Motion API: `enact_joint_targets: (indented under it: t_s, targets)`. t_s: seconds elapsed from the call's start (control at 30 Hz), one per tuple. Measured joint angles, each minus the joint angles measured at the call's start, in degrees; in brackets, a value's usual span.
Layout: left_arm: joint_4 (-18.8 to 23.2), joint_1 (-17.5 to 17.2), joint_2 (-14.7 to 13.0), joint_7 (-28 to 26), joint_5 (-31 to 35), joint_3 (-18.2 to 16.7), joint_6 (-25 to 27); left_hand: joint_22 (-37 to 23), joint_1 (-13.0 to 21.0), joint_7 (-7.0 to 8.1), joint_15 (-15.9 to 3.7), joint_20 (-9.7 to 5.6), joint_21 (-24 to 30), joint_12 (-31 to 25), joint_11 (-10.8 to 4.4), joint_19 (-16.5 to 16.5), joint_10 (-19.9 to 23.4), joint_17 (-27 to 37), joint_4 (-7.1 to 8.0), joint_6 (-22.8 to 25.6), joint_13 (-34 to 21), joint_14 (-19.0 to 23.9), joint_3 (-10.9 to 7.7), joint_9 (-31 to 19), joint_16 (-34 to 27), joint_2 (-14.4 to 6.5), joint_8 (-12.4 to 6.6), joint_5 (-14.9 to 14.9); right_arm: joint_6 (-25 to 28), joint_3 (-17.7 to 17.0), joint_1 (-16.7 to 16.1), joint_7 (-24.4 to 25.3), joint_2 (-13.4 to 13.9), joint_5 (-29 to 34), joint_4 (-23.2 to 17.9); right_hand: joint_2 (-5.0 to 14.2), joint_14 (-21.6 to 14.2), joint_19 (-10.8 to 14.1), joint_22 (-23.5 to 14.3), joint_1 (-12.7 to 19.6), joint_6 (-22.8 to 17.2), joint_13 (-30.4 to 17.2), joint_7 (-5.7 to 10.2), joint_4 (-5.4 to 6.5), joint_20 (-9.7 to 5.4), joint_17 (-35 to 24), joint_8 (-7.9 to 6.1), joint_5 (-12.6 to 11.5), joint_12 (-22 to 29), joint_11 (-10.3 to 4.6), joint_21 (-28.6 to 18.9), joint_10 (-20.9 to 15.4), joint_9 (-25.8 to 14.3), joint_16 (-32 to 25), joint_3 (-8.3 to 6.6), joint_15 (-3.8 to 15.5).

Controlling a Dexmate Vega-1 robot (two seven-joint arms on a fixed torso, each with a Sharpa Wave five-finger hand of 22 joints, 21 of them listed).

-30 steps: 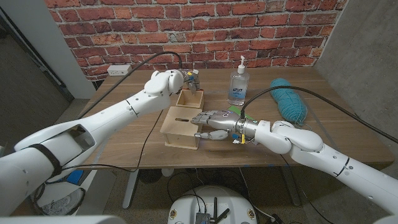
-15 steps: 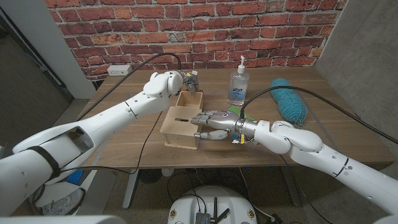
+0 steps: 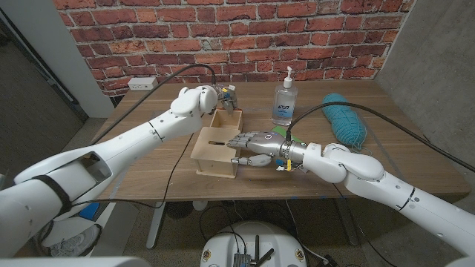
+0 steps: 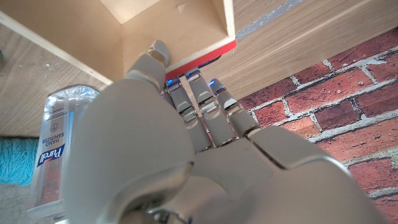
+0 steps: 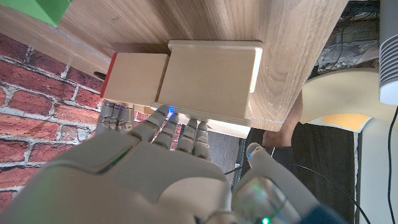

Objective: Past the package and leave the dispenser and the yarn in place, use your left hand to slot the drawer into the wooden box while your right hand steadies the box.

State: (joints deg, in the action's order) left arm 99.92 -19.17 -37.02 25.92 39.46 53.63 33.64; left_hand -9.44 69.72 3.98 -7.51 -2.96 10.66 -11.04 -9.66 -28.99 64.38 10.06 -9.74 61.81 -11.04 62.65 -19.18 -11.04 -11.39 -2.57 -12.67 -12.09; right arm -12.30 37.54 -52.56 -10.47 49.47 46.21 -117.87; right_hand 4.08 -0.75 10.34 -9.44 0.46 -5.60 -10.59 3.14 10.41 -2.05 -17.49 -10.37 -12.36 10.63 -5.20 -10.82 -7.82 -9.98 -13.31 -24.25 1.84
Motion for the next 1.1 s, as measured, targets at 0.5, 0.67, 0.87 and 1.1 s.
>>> enact_joint_targets:
  t_s: [0.5, 0.67, 0.87, 1.1]
  targets:
    - [1.57, -0.79, -1.23, 0.59, 0.27, -0.55, 0.41, 0.0, 0.0, -0.02, -0.2, 0.0, 0.0, 0.01, 0.0, 0.0, 0.0, 0.0, -0.08, -0.02, 0.01, 0.2, 0.08, 0.0, -0.08, 0.0, -0.07, 0.01, 0.28, 0.12, 0.07, -0.4, -0.03, -0.05, -0.23, 0.0, 0.0, 0.5, -0.15, 0.0, 0.0, -0.02, 0.0, 0.0, -0.11, 0.04, 0.0, 0.0, 0.23, 0.42, -0.38, -0.03, 0.01, 0.01, 0.0, 0.0]
    - [1.66, -1.14, -1.31, 0.29, 0.3, -0.76, 0.42, 0.0, 0.0, -0.02, -0.2, 0.0, 0.0, 0.03, 0.0, 0.0, 0.0, 0.0, -0.09, -0.02, 0.01, 0.2, 0.08, 0.0, -0.08, -0.01, -0.04, 0.01, 0.3, 0.15, 0.1, -0.42, -0.03, -0.05, -0.24, 0.0, 0.0, 0.5, -0.15, 0.0, 0.0, -0.03, 0.0, 0.0, -0.11, 0.04, 0.0, 0.0, 0.23, 0.41, -0.38, -0.03, 0.01, 0.01, 0.0, 0.0]
    - [1.67, -1.48, -1.25, -0.29, 0.31, -0.88, 0.37, 0.0, -0.01, -0.03, -0.2, 0.0, 0.0, 0.06, 0.0, 0.0, 0.0, 0.0, -0.09, -0.03, -0.01, 0.2, 0.08, -0.01, -0.08, -0.01, 0.05, 0.02, 0.45, 0.16, 0.1, -0.46, 0.0, 0.11, -0.43, 0.0, 0.0, 0.5, -0.16, 0.0, 0.0, -0.04, 0.0, 0.0, -0.11, 0.04, 0.0, 0.0, 0.23, 0.41, -0.38, -0.03, 0.01, 0.01, 0.0, 0.0]
    - [1.39, -1.7, -1.04, -0.88, 0.33, -0.92, 0.04, 0.0, -0.01, -0.03, -0.2, 0.0, 0.0, 0.08, 0.0, 0.0, 0.0, 0.0, -0.09, -0.03, -0.02, 0.2, 0.08, -0.03, -0.08, -0.01, 0.07, 0.18, 0.54, 0.14, -0.06, -0.46, 0.11, 0.27, -0.68, 0.0, 0.0, 0.5, -0.16, 0.0, 0.0, 0.02, 0.0, 0.0, -0.11, -0.22, 0.0, 0.0, 0.22, 0.41, -0.38, -0.02, -0.04, 0.01, 0.0, 0.0]
